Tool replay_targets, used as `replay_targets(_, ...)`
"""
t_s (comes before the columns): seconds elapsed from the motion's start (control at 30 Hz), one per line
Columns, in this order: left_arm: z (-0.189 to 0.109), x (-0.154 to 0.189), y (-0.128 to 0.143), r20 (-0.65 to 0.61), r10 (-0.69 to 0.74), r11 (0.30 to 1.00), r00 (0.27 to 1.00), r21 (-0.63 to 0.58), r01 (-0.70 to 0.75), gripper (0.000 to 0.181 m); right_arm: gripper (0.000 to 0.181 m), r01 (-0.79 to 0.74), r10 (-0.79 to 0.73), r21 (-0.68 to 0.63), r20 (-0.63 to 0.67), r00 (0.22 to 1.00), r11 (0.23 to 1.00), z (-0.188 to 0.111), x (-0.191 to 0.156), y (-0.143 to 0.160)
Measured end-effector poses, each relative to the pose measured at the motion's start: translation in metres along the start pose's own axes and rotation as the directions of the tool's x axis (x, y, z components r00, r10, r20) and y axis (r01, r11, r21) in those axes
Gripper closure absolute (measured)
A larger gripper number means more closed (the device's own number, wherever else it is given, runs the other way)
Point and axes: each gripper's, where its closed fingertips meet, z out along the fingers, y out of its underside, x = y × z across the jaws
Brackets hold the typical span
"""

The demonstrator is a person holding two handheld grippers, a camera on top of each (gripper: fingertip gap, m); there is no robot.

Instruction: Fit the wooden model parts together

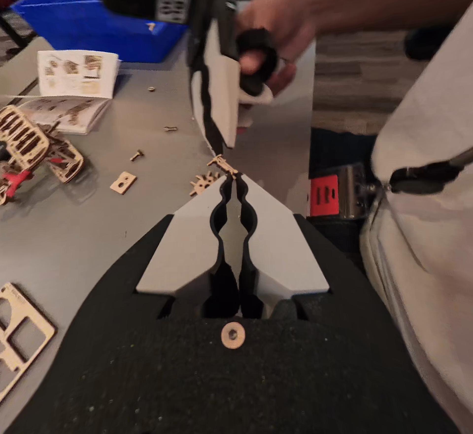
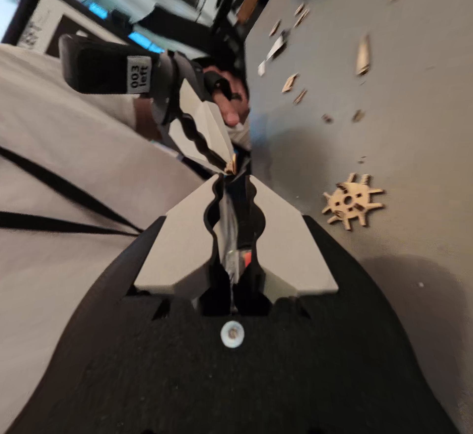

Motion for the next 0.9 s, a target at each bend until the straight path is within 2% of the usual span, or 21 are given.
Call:
replay_targets(0.03,-0.002,-0.006,-0.003,0.028,-0.036,0.999,0.999,0.026,0.035,0.18,0.167,0.016,-0.014,0.048,-0.042,0.999,0.999,0.0,0.0,-0.001)
replay_targets(0.1,-0.003,-0.013,-0.008,0.064,-0.086,0.994,0.994,0.066,0.082,0.18,0.167,-0.003,0.007,0.151,-0.032,0.999,0.989,0.007,-0.007,-0.002)
replay_targets(0.17,-0.003,-0.015,-0.012,0.078,-0.086,0.993,0.993,0.086,0.079,0.18,0.168,-0.046,0.044,0.295,0.013,0.999,0.954,0.008,-0.015,-0.013)
replay_targets(0.23,-0.002,-0.016,-0.013,0.093,-0.068,0.995,0.993,0.082,0.06,0.18,0.172,-0.063,0.059,0.356,0.023,0.998,0.932,0.009,-0.015,-0.016)
replay_targets(0.43,-0.001,-0.015,-0.018,0.105,-0.05,0.994,0.993,0.097,0.04,0.18,0.174,-0.056,0.064,0.363,-0.011,0.998,0.93,0.008,-0.011,-0.014)
replay_targets(0.57,-0.001,-0.017,-0.019,0.13,-0.036,0.995,0.991,0.092,0.024,0.18,0.181,-0.08,0.074,0.36,0.03,0.997,0.93,0.007,-0.014,-0.015)
replay_targets(0.9,0.0,-0.018,-0.017,0.165,-0.003,0.998,0.986,0.067,-0.009,0.18,0.181,-0.085,0.075,0.38,0.041,0.996,0.921,0.008,-0.011,-0.015)
